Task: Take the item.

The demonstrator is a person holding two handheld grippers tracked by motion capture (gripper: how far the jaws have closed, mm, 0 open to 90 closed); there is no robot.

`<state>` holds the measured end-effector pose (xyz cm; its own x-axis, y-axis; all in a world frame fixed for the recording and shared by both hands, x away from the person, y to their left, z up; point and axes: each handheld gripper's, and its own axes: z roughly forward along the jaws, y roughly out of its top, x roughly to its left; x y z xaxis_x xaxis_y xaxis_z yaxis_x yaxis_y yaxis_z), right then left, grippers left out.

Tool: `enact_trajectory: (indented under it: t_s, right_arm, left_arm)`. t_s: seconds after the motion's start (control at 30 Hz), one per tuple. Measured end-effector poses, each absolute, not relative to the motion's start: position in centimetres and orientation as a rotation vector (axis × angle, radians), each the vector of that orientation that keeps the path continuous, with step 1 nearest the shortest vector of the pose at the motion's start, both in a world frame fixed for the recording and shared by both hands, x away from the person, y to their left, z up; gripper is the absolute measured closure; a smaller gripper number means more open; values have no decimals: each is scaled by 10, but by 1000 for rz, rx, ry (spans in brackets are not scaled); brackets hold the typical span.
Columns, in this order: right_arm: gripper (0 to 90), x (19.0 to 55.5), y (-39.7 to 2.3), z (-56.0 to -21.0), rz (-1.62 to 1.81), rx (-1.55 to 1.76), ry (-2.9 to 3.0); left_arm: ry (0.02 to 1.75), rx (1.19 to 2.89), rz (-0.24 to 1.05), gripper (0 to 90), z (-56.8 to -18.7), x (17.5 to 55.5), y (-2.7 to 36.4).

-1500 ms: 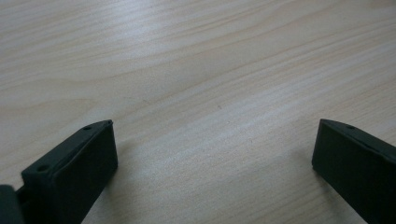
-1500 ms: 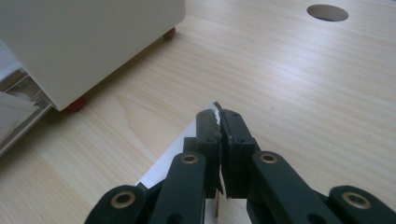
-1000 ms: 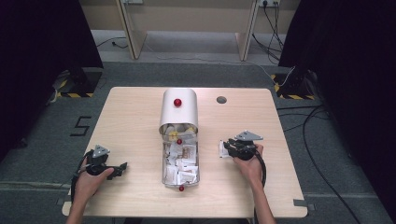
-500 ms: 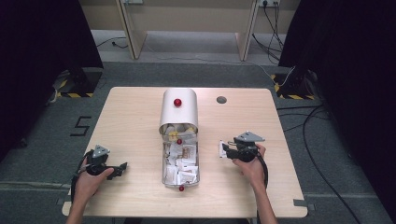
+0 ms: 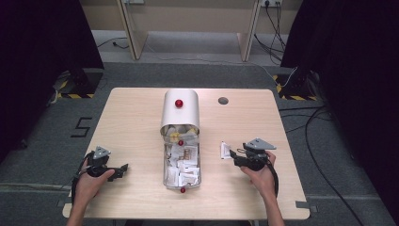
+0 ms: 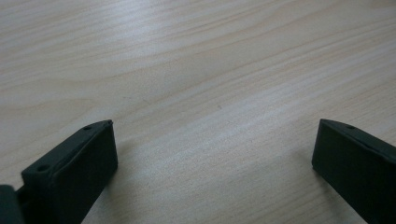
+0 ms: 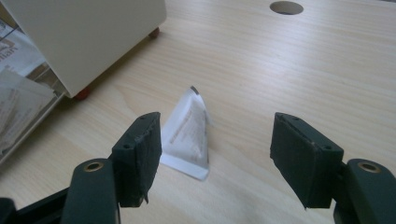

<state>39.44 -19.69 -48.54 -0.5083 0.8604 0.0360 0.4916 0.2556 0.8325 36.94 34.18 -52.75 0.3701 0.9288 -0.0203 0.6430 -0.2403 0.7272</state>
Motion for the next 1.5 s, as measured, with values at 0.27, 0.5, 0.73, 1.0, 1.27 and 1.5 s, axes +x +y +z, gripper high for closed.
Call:
enact_trajectory:
  t_s: [0.27, 0.5, 0.73, 1.0, 1.27, 1.5]
  right_arm:
    - [324, 378, -206, -480, 1166, 1240, 2097]
    - [304, 371, -205, -478, 1188, 1241, 2091]
    - [285, 365, -212, -482, 1201, 1273, 2066]
    - [281, 356, -217, -482, 1206, 1281, 2053]
    - [261, 351, -218, -487, 1201, 1283, 2060]
    - [204, 347, -220, -489, 1186, 1282, 2065]
  left_arm:
    - [1354, 1979, 561, 0, -527, 369, 342]
    - [1355, 1979, 561, 0, -527, 369, 342]
    - [1354, 1979, 561, 0, -527, 369, 342]
    - [1354, 1979, 561, 0, -527, 369, 342]
    - [1354, 1979, 560, 0, -527, 369, 342]
    - [1354, 1979, 560, 0, -527, 369, 342]
